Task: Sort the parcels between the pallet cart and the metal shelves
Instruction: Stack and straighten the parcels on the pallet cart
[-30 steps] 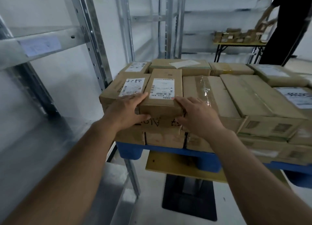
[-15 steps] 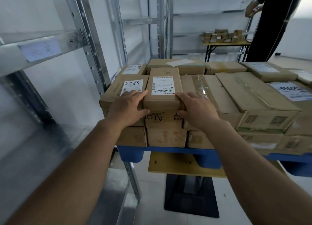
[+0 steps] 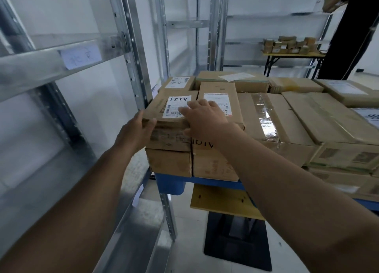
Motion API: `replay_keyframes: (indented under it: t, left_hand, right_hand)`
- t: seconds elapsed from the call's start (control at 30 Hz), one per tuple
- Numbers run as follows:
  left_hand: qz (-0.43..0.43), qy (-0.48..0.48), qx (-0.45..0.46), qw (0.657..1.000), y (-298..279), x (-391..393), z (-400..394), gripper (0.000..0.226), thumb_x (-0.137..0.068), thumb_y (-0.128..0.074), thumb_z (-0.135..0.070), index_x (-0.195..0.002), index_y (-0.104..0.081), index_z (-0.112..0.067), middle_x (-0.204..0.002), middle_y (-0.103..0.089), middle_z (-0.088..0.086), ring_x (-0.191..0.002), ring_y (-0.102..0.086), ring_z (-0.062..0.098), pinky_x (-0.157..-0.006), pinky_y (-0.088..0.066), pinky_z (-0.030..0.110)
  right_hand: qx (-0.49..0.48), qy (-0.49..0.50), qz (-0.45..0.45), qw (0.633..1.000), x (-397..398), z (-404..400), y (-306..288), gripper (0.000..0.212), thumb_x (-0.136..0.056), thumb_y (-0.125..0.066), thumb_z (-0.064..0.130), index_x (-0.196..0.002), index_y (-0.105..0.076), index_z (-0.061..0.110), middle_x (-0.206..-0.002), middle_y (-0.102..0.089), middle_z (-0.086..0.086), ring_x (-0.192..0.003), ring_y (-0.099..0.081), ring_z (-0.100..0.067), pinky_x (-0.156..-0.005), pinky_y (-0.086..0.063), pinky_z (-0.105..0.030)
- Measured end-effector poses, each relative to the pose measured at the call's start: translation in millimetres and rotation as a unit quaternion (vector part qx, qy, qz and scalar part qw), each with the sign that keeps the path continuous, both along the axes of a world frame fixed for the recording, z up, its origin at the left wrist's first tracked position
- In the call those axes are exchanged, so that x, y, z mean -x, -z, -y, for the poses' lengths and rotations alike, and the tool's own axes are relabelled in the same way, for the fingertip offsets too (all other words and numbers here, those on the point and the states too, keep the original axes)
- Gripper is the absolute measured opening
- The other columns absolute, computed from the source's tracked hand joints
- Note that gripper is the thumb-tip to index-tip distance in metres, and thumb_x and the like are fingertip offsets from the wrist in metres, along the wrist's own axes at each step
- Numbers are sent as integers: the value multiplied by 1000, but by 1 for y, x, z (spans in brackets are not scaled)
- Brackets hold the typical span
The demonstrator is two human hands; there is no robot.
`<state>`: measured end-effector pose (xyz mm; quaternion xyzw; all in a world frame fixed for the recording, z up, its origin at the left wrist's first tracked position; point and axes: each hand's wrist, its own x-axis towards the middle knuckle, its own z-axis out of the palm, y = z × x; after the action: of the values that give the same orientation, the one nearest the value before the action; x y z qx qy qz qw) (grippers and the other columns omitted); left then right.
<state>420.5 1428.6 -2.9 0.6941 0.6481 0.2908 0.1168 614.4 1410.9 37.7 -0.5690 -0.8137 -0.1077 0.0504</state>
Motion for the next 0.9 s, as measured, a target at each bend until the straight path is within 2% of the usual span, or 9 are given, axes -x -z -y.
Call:
replay_keyframes:
  t: [0.07,0.13,0.37,0.5,0.53,0.6,0.73,0.8,0.9]
  left_hand:
    - [23,8,2,1000,0,0,0,48,-99,-33,-43,-140,-32,-18,-133,-51,10,-103,-52,25,-73,-40,32]
    - [22,-2,-8,1000,-1,0,0,46,-100,-32,-39,-140,-34,-17,-132,-52,10,-104,-52,25,-73,-38,31]
    - [15,4,-21,1000,-2,2,5,42,-101,-31,-35,-138,-37,-17,-130,-53,10,-101,-52,25,-74,-40,31]
    - [-2,19,-27,999,-5,1,6,39,-98,-39,-37,-131,-42,-18,-128,-54,9,-97,-51,23,-64,-42,27]
    - [-20,17,-47,999,-6,0,7,41,-96,-43,-39,-130,-42,-17,-129,-53,10,-100,-51,24,-66,-45,29]
    - [-57,19,-98,993,-9,-7,11,57,-91,-51,-45,-139,-36,-18,-137,-47,9,-118,-47,29,-83,-49,41]
    - [-115,114,-148,976,-14,-36,17,74,-86,-55,-54,-147,-27,-22,-152,-30,4,-138,-25,25,-107,-26,45]
    - [-142,167,-133,967,-14,-52,15,77,-84,-58,-52,-147,-25,-23,-154,-25,3,-141,-20,22,-111,-17,41]
    - [-183,212,-116,953,-8,-70,11,77,-84,-62,-44,-147,-24,-23,-154,-26,2,-141,-22,20,-112,-15,37]
  right_hand:
    - [4,-6,31,1000,6,-3,2,47,-91,-55,32,-136,-45,24,-136,-50,-5,-129,-39,-28,-111,-26,-50]
    - [-8,-13,56,998,11,-3,4,43,-93,-54,30,-135,-47,24,-133,-53,-4,-127,-42,-28,-110,-24,-52]
    - [-13,-25,64,998,15,-2,3,50,-92,-54,34,-139,-41,24,-136,-54,-4,-131,-40,-28,-111,-15,-58]
    - [11,-30,9,999,4,4,2,64,-89,-57,43,-145,-32,24,-146,-42,-7,-136,-33,-29,-114,-12,-57]
    - [9,-25,-11,1000,-2,6,1,70,-88,-57,47,-147,-27,24,-150,-36,-8,-138,-29,-29,-115,-11,-55]
    - [3,-2,-46,999,-21,13,-2,83,-84,-60,54,-150,-20,23,-154,-26,-9,-142,-22,-30,-115,-9,-51]
    - [16,69,-82,994,-69,31,-3,100,-75,-65,62,-151,-13,23,-158,-15,-10,-144,-15,-31,-115,-10,-47]
    - [37,107,-90,990,-88,39,0,99,-73,-69,59,-150,-19,21,-154,-27,-8,-140,-25,-30,-113,-18,-48]
    - [63,126,-98,985,-102,41,8,68,-78,-71,41,-136,-38,23,-131,-52,-6,-116,-48,-26,-95,-42,-45]
